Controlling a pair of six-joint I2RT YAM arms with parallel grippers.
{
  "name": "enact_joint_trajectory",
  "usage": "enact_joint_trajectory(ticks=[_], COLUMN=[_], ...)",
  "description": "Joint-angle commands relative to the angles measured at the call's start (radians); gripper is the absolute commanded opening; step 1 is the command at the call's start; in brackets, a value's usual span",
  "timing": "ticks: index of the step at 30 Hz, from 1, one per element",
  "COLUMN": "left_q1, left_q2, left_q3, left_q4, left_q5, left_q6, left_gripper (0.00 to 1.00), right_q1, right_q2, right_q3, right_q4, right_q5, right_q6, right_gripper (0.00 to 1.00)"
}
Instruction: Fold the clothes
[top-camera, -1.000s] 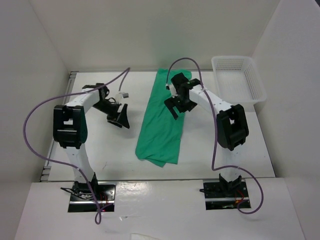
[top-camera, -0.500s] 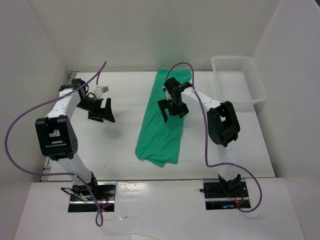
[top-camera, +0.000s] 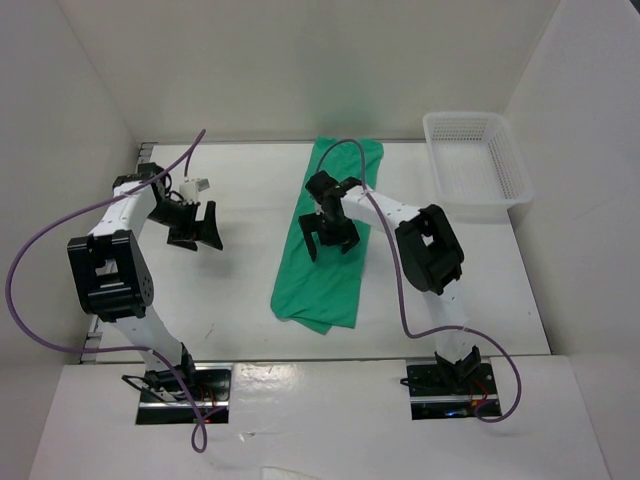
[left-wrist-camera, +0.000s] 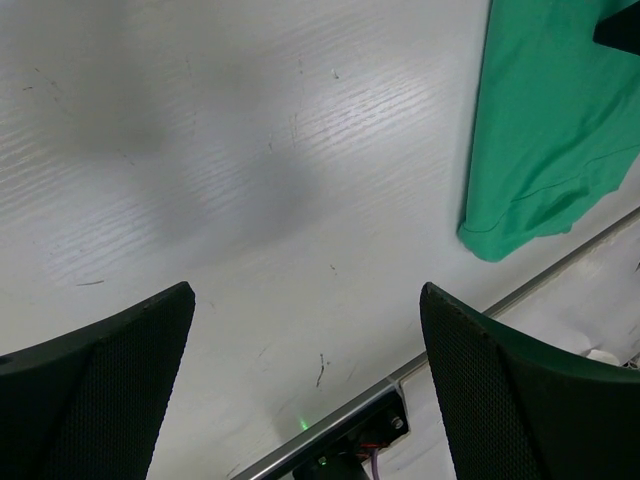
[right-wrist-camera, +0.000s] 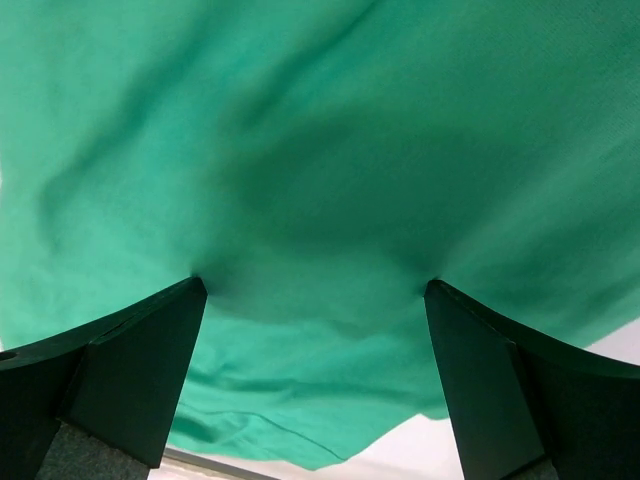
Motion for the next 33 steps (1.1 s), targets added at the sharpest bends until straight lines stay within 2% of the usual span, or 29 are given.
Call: enact_joint_trajectory(ticks=[1, 10, 23, 33], left_q1=[0.008, 0.008, 0.008, -0.081], left_q2=[-0.038, 0.005, 0.045, 0.083], left_q3=[-0.003, 0.015, 0.043, 0.064], left_q4=[-0.003, -0.003, -0.012, -0.012], left_q5=[0.003, 0.013, 0.026, 0.016], left_q6=[-0.008, -0.008, -0.008, -0.008], left_gripper=[0.99, 0.99, 0.99, 0.99], right_q1=[-0.006, -0.016, -0.064, -0.064], right_q2=[0.038, 0.154, 0.232, 0.303], right_q3=[0.046, 0.190, 0.276, 0.442], right_q4=[0.027, -0.004, -0.025, -0.056], right_q5=[0.031, 0.162, 0.172, 0.172], right_q6=[0.037, 0.037, 0.028, 0.048], right_gripper=[0.99, 0.99, 0.99, 0.99])
